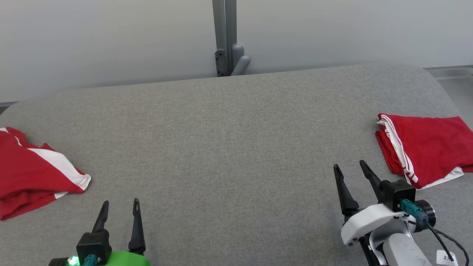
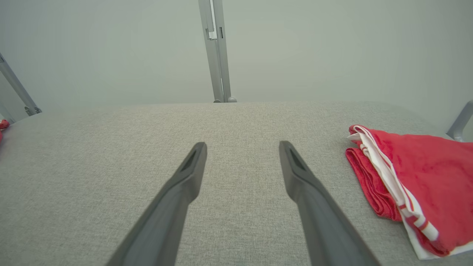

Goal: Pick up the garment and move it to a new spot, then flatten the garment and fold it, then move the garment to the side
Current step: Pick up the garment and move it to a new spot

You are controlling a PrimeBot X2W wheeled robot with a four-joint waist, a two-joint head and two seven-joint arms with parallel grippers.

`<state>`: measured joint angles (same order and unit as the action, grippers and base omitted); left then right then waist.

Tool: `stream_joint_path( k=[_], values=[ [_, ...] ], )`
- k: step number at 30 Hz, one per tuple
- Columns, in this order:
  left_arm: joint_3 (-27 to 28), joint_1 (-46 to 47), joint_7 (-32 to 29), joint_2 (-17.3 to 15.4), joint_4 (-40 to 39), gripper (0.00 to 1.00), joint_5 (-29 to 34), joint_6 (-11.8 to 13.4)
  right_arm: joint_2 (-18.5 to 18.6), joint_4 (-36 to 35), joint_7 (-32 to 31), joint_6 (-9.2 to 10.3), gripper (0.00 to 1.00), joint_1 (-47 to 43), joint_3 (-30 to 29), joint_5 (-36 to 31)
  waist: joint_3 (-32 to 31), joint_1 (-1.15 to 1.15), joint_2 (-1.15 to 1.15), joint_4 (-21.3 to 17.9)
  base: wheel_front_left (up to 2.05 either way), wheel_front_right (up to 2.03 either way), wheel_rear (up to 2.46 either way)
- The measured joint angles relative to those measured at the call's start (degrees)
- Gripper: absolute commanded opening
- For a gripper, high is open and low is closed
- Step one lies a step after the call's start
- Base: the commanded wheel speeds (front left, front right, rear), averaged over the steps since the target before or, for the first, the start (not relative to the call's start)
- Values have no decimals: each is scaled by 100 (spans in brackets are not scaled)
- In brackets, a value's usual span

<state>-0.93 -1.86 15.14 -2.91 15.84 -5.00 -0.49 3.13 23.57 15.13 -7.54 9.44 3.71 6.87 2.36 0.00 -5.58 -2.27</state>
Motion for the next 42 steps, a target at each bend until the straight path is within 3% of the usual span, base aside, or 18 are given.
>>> stream_joint_path(
  k=[13, 30, 34, 42],
  values=[
    [96, 26, 0, 9, 93, 100, -40, 93, 7, 2, -1, 0, 100, -164, 191, 67, 102, 0, 0, 841, 0, 0, 0],
    [662, -267, 0, 8, 148, 100, 54, 0, -19, 9, 0, 0, 100, -156, 613, 204, 185, 0, 0, 2639, 0, 0, 0],
    [636, -308, 0, 7, 214, 100, -98, -68, -16, 22, 0, 0, 100, -149, 668, 204, 232, 0, 0, 2776, 0, 0, 0],
    [742, 352, 0, 10, 515, 100, -463, -416, 243, -160, -1, 0, 100, 82, 825, 174, 488, 0, 0, 2599, 0, 0, 0]
  ],
)
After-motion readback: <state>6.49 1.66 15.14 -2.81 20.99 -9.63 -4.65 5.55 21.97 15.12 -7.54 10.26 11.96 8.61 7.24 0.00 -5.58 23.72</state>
